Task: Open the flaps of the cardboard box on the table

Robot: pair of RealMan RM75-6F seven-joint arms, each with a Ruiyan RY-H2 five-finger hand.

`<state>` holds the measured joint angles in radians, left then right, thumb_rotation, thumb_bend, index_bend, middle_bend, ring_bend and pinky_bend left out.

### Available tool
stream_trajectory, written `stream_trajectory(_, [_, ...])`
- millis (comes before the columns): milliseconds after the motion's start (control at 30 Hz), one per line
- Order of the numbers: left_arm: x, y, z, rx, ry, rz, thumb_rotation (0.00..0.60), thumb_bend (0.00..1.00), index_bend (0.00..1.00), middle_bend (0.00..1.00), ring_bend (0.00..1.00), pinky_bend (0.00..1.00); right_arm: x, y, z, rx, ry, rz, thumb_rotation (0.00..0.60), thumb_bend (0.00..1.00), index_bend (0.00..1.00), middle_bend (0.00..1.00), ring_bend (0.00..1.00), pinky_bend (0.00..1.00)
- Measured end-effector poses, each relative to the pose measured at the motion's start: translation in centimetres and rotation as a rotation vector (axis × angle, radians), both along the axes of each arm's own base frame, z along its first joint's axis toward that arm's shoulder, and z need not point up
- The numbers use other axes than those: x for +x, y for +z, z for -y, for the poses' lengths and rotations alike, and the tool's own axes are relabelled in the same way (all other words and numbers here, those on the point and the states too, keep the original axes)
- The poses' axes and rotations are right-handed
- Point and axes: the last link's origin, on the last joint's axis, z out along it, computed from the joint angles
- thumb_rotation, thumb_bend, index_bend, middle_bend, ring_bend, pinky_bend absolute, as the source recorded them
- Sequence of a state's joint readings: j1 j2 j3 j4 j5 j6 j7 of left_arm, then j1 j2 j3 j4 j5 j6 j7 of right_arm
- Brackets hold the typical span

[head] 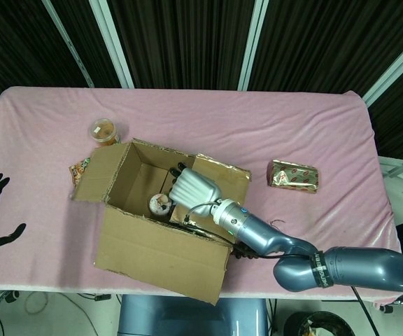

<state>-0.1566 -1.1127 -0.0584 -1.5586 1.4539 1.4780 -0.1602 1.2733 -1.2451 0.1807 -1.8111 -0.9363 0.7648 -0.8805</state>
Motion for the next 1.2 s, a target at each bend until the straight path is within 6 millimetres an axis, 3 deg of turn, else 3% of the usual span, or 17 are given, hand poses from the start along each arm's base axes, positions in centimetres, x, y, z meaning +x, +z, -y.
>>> stream_trajectory(133, [0.1, -0.1, 0.0, -0.003, -0.002, 0.002, 0.600, 0.21, 0.00, 0.00, 0.00, 0.03, 0.1, 1.5, -0.3, -0.032, 0.008, -0.011, 0.600, 1.00, 0.55, 0.47, 0.21, 0.27])
stream_trajectory(433, [0.1, 0.0, 0.1, -0.004, -0.003, -0.006, 0.600, 0.21, 0.00, 0.00, 0.00, 0.03, -0.4, 4.4, -0.6, -0.130, 0.043, -0.108, 0.600, 0.88, 0.48, 0.42, 0.21, 0.25])
stream_trajectory(533, [0.1, -0.1, 0.2, -0.006, -0.003, -0.007, 0.600, 0.21, 0.00, 0.00, 0.00, 0.03, -0.8, 5.3, -0.8, -0.153, 0.046, -0.143, 0.600, 0.80, 0.48, 0.42, 0.21, 0.25])
stream_trajectory(700, [0.1, -0.1, 0.1, -0.006, 0.000, -0.007, 0.600, 0.21, 0.00, 0.00, 0.00, 0.03, -0.9, 6.8, -1.4, -0.189, 0.054, -0.176, 0.600, 0.56, 0.45, 0.39, 0.19, 0.24])
stream_trajectory(900, [0.1, 0.0, 0.1, -0.001, 0.003, -0.010, 0.600, 0.21, 0.00, 0.00, 0.00, 0.03, -0.8, 8.4, -2.0, -0.224, 0.073, -0.206, 0.600, 0.40, 0.37, 0.32, 0.15, 0.23])
stream_trajectory(1200, [0.0, 0.1, 0.2, 0.005, 0.007, -0.014, 0.600, 0.21, 0.00, 0.00, 0.00, 0.03, -1.0, 10.4, -2.7, -0.270, 0.083, -0.248, 0.600, 0.36, 0.35, 0.29, 0.14, 0.22])
